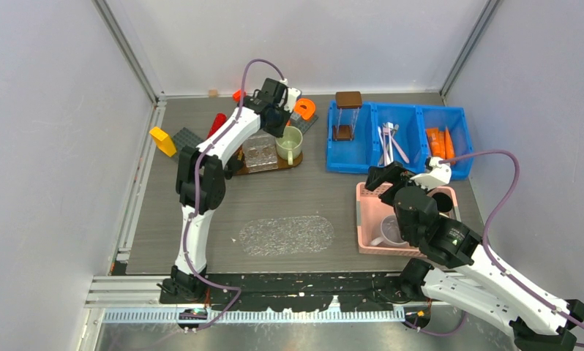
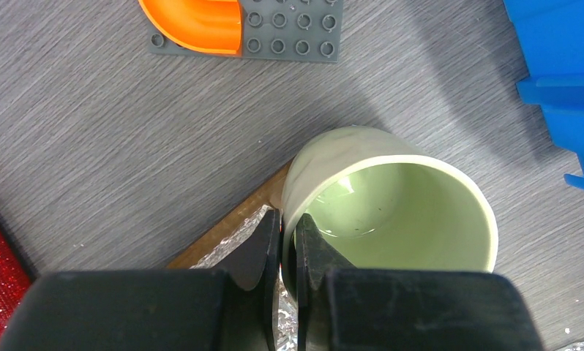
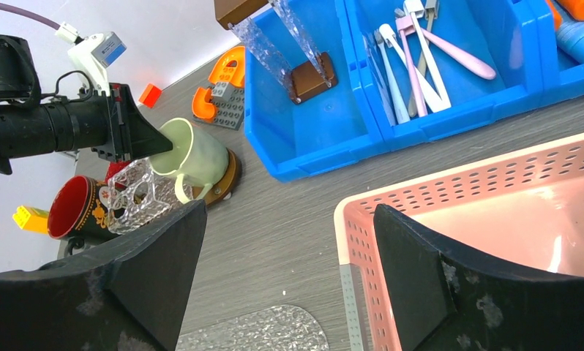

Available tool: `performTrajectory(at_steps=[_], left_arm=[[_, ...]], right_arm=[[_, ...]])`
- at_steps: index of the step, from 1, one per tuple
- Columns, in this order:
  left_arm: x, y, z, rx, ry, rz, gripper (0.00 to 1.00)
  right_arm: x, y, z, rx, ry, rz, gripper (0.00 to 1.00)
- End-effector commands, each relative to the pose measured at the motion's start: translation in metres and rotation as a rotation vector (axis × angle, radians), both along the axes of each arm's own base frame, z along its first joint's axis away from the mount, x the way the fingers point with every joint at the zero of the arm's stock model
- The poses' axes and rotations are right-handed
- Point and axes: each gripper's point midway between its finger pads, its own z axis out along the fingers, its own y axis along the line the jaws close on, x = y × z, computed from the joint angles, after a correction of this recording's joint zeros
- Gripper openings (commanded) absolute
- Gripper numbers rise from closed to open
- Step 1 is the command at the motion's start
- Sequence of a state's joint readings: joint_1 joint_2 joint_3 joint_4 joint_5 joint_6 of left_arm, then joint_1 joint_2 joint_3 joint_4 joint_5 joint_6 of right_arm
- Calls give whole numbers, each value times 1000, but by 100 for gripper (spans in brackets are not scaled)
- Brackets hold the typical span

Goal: Prepare toiletry sets of a toothbrush and toothpaste on the tray
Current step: Place the cup on the tray.

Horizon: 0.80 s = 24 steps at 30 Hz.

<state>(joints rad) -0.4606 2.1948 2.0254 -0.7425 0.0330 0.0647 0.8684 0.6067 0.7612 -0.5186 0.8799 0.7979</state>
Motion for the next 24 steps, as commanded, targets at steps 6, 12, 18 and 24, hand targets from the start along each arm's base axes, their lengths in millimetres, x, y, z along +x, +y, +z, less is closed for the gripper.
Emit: performTrajectory(at_steps=[6,12,18,24], left_arm=[[9,-2,39,-62,-74,-28,0],[6,-3,42,-87,-62,-14,0],[4,-2,42,-91,-56,0,0],[0,-2,46,-96,-48,7,0]], right_arm=[[2,-7,4,-11,-21,-39,91],[2,-8,6,-8,-25,-43,91],[2,-7,6,-7,-23,-39,91],[2,-6,5,-9,-21,-38,91]])
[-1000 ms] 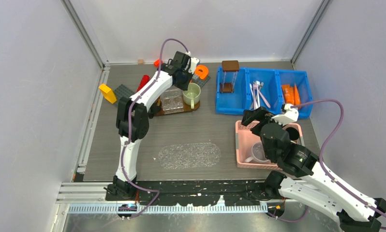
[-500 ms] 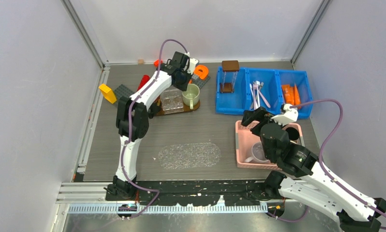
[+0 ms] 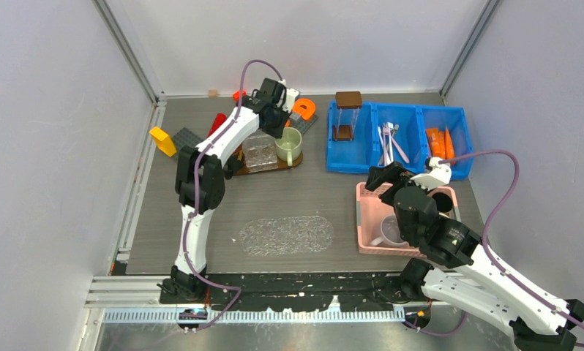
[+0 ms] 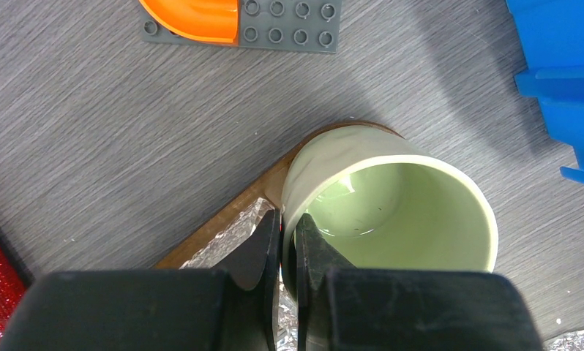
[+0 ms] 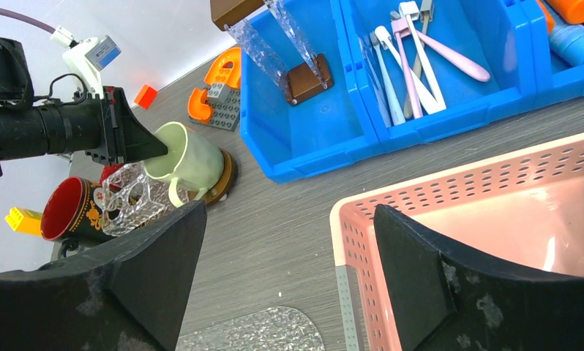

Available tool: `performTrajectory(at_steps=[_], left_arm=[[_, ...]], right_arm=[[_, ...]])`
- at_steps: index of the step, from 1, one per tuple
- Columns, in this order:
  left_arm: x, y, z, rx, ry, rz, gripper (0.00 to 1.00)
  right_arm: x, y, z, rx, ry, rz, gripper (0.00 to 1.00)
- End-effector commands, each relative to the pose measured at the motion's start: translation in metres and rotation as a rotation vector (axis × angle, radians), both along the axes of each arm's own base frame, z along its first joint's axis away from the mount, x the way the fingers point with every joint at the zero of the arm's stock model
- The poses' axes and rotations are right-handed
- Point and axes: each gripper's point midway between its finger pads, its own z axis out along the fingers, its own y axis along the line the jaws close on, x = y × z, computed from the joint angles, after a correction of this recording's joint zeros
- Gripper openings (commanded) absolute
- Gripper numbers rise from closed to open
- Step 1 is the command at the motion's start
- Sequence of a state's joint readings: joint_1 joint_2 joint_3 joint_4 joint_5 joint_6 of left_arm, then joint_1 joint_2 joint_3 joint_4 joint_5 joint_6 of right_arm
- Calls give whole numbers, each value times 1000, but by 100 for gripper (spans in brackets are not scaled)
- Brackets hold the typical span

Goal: Prepare toiletry sets of a toothbrush and toothpaste on the tray
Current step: Place the cup on the tray.

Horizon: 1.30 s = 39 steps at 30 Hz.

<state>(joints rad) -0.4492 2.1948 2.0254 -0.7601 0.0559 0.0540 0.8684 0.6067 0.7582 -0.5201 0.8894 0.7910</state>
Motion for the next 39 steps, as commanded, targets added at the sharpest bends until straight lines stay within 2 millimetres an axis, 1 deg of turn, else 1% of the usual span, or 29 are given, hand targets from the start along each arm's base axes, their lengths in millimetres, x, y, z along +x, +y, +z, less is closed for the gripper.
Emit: performTrajectory(at_steps=[1,5,13,15,20,25,28,31,34,37,39], left_arm=[[3,-5,49,-82,-74,4,0],[2,-5,51,-90,-73,10,1],[4,-5,50,-91,-71,20,26],[4,-5,55,-97,-79,23,33],[5,-4,71,-110,-110,27,42],[-1,-8,101,-173,-142,42,52],[-11,-9,113,-201,-145,50,58],[-29,-9,121,-233,-122,74,61],[-51,-4,121,-264,-89,136,66],[-73,4,118,-277,-69,188,77],[-86,7,118,-294,-59,206,81]], right_arm=[[2,-4,7,3,-22,-31,91],[2,-4,7,4,-20,-30,91],[3,-3,8,1,-19,-26,91],[3,-2,8,1,-19,-25,91],[3,-1,8,-1,-17,-17,91],[2,0,12,7,-21,-7,91],[1,0,13,13,-25,-5,91],[0,-2,14,18,-28,-7,91],[-1,-4,15,25,-31,-10,91],[-3,-5,15,25,-32,-9,91],[-3,-5,15,25,-31,-9,91]])
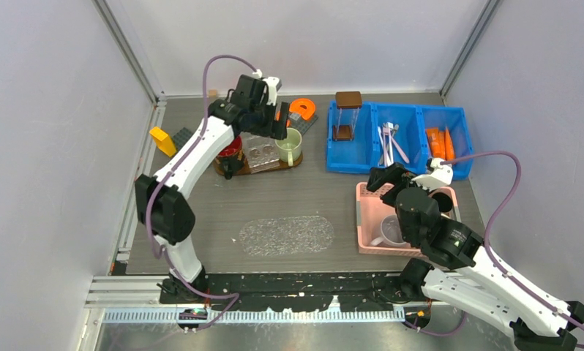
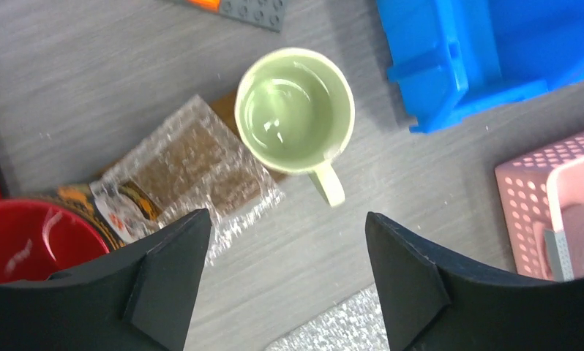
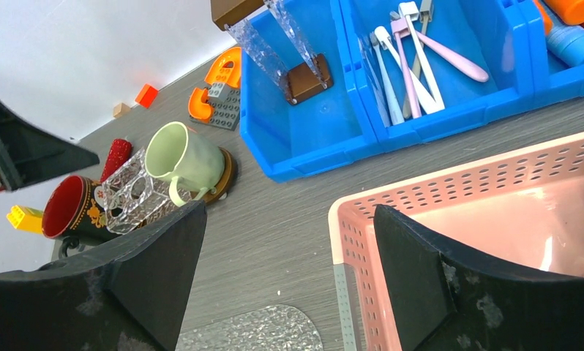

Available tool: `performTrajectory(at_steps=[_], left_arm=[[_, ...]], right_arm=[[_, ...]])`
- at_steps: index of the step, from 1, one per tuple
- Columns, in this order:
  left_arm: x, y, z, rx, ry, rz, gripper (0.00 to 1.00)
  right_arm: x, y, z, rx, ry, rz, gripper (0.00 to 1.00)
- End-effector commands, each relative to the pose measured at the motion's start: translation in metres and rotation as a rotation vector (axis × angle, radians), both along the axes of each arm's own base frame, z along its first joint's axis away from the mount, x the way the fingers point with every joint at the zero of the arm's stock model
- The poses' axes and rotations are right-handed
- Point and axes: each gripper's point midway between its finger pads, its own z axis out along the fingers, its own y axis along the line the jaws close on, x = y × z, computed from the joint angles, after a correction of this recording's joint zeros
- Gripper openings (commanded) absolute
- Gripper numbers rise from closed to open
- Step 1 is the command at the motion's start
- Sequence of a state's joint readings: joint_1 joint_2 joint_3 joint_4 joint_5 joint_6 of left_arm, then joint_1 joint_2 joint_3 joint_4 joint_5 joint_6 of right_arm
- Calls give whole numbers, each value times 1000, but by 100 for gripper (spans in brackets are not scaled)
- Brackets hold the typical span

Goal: Prepare toiletry sets of a toothbrush and toothpaste on the tray
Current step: Place the cup on the tray, then adjust the toothpaste holder on the tray.

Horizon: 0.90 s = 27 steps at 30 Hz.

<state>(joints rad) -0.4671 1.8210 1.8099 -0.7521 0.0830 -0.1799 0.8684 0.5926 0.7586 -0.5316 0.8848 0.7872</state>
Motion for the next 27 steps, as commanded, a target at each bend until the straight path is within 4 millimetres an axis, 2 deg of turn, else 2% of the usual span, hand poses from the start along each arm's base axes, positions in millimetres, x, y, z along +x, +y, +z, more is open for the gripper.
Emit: performTrajectory(at_steps=[1,5,21,27], left_arm=[[-27,1,13,-80,2,61,83],[-37,3,2,-89,5,64,88],[-25,9,-47,-9,55,114,89],[-20,25,-64,74,53,162,89]], right_arm=[[-1,-4,15,25,-31,-14,91],[-1,-4,14,24,-30,-17,91],[-1,-5,10,12,-25,-16,91],[-1,-5,9,5,-22,-17,91]])
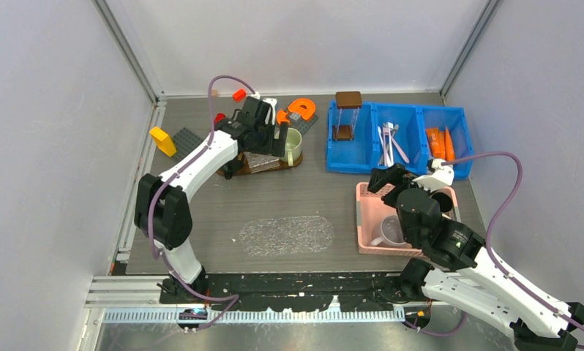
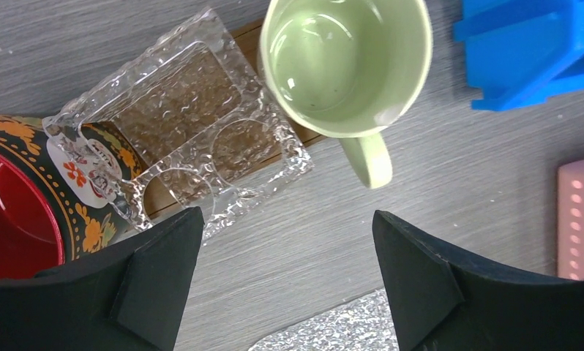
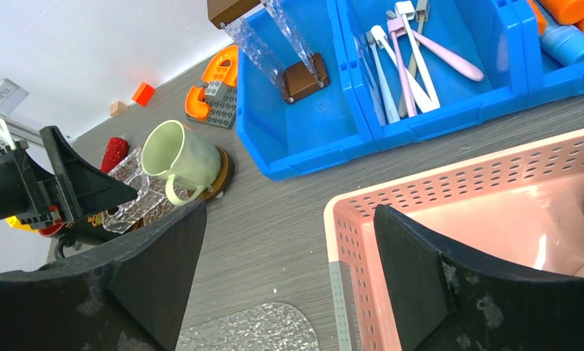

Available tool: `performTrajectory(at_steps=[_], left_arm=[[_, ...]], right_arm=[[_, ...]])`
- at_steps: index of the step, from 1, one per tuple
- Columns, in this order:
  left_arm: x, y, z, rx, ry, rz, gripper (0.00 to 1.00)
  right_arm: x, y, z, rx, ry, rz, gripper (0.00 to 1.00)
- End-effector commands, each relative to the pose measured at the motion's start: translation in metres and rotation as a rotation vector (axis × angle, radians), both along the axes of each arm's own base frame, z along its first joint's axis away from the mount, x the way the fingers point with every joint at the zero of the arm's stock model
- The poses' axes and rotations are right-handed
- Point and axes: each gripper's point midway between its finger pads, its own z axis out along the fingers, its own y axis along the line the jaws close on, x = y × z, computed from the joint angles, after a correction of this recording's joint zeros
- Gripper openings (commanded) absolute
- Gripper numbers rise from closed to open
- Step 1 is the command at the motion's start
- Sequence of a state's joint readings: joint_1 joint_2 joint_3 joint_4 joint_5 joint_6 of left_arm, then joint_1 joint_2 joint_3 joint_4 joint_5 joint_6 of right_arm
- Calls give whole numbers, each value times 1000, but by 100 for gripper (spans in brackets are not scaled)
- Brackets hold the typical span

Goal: Prepare toiletry sets of a toothbrush and toothpaste on the tray
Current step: Adjust the toothpaste holder on the tray.

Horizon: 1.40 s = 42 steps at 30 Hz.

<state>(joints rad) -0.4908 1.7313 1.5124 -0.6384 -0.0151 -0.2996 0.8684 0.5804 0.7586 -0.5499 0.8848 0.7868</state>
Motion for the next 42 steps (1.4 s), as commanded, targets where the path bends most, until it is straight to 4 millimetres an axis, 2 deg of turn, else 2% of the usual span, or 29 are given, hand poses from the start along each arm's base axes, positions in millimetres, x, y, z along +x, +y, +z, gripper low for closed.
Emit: performTrajectory(at_steps=[1,9,14,23,34,42], left_arm=[[11,9,-6,47,-33,29,89],[7,12,-18,58,6,27,90],[3,21,-23,64,20,40,90],[2,31,-22,74,28,40,90],[12,22,-21,28,20,60,89],[26,15,-21,-18,13,131,80]], right_arm=[[2,-2,10,8,-25,-17,91],[2,-2,10,4,-25,-18,91],[2,-2,10,3,-24,-18,91],[3,0,9,7,-23,-11,91],[3,1,8,7,-21,-9,91],[2,0,9,9,-24,-10,91]])
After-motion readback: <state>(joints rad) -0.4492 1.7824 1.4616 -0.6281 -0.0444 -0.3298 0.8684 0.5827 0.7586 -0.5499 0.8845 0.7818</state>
